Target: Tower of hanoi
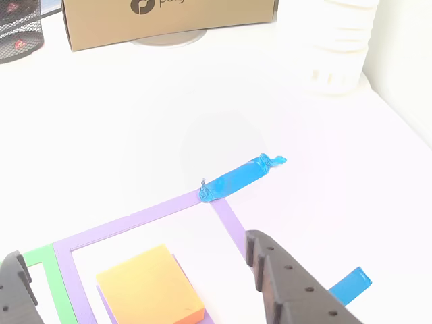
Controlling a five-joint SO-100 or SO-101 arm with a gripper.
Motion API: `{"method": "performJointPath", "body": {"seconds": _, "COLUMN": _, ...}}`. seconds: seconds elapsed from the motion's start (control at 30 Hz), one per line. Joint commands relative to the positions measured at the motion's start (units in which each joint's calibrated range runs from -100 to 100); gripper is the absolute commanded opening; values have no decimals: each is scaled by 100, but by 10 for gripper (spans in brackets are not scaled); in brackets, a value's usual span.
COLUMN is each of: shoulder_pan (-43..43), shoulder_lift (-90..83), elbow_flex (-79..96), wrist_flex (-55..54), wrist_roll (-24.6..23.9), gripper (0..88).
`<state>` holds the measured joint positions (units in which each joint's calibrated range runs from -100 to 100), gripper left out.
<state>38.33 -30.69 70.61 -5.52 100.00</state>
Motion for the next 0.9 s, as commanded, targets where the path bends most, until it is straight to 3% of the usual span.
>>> {"method": "performJointPath", "body": {"seconds": 0.0, "shoulder_pan": 117, "shoulder_lift": -3, "elbow_flex": -33, "wrist_flex": -217, "wrist_roll": 0, "gripper": 407}}
{"method": "performJointPath", "body": {"seconds": 0.27, "shoulder_pan": 156, "shoulder_lift": 174, "elbow_flex": 139, "wrist_flex": -549, "wrist_roll": 0, "gripper": 429}}
{"method": "performJointPath", "body": {"seconds": 0.43, "shoulder_pan": 261, "shoulder_lift": 739, "elbow_flex": 230, "wrist_flex": -1286, "wrist_roll": 0, "gripper": 469}}
{"method": "performJointPath", "body": {"seconds": 0.87, "shoulder_pan": 453, "shoulder_lift": 1942, "elbow_flex": 221, "wrist_flex": -2622, "wrist_roll": 0, "gripper": 470}}
